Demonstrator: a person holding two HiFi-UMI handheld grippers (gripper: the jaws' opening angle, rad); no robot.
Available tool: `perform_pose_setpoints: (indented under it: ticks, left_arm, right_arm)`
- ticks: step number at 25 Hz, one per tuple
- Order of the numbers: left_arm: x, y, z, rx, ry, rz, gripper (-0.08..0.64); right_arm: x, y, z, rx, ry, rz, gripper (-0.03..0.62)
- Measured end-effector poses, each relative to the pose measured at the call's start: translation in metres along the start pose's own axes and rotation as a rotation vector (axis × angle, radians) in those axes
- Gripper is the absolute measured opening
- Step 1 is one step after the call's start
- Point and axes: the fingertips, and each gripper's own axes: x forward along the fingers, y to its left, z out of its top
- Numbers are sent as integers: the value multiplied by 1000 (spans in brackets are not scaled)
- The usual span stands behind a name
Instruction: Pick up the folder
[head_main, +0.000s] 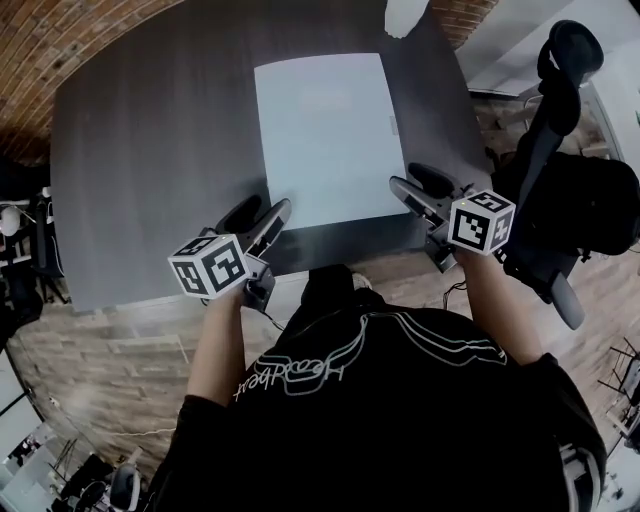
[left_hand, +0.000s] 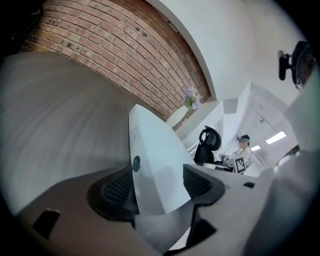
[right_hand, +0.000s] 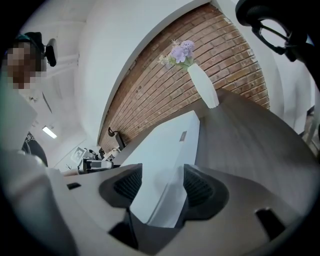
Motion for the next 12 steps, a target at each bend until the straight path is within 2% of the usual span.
perform_pose_setpoints:
  ticks: [12]
  left_arm:
    - [21, 14, -8, 0, 71, -19, 291]
  right_arm:
    - [16, -9, -14, 51, 14, -11, 221]
